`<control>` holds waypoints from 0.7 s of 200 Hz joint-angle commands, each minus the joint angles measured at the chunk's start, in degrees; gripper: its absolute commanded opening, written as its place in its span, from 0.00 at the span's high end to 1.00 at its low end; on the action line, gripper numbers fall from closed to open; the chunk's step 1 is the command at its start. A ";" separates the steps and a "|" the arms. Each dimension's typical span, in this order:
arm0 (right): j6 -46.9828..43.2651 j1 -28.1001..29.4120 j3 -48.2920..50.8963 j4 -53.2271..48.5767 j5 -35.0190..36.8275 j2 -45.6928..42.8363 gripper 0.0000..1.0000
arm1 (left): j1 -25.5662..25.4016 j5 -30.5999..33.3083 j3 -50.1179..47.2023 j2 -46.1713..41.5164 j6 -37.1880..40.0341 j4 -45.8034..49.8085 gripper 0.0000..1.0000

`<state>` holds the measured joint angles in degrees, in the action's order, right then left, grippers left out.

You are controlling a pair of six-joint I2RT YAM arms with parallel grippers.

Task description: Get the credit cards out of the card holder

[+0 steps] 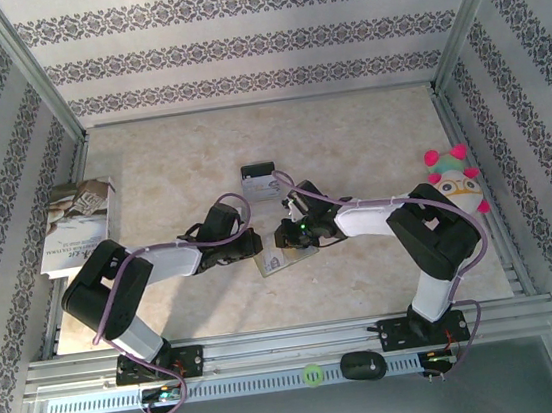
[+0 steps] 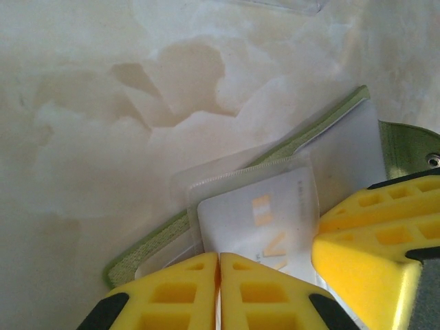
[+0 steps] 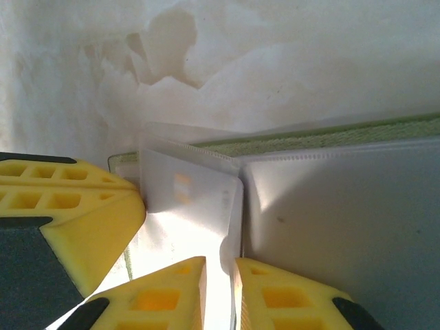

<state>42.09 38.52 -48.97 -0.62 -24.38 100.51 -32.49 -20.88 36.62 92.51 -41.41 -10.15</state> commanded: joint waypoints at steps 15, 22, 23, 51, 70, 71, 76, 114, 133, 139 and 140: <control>-4.64 4.05 -0.32 -2.73 8.34 -3.88 0.73 | 0.70 1.34 -2.69 -3.24 0.14 3.06 0.82; -5.54 4.39 -0.42 -3.05 9.27 -4.84 0.73 | 0.75 1.25 -2.74 -4.25 0.20 3.47 0.79; -5.62 4.38 -0.38 -3.06 9.40 -4.99 0.73 | 0.76 1.27 -2.72 -4.39 0.24 3.51 0.79; -7.35 4.92 0.95 -2.34 12.67 -9.59 0.71 | 0.62 1.92 -2.98 -9.80 1.74 5.57 0.67; -8.38 4.72 2.44 -2.74 16.14 -12.52 0.70 | 0.59 3.14 -2.61 -12.87 3.19 8.06 0.61; -8.49 4.59 2.46 -2.86 16.35 -12.65 0.70 | 0.59 3.22 -2.57 -12.96 3.23 8.23 0.61; -8.82 4.18 2.69 -3.37 16.98 -13.02 0.69 | 0.50 3.52 -2.37 -13.32 3.50 8.97 0.60; -14.86 -0.80 -2.38 -10.92 20.22 -8.45 0.75 | -1.06 4.16 -1.66 -12.86 3.73 10.17 0.58; -16.46 -2.57 -6.10 -13.70 23.18 -5.98 0.81 | -1.52 4.40 -2.16 -13.23 3.12 9.61 0.55; -16.71 -2.98 -6.67 -14.09 24.50 -5.48 0.81 | -1.67 4.53 -2.26 -13.41 3.17 9.69 0.55; -16.70 -3.09 -6.76 -14.12 24.70 -5.44 0.81 | -1.64 4.53 -2.26 -13.50 3.17 9.66 0.55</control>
<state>29.56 37.04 -51.77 -9.96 -5.76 93.06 -33.28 -17.58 34.09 79.50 -39.03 -2.35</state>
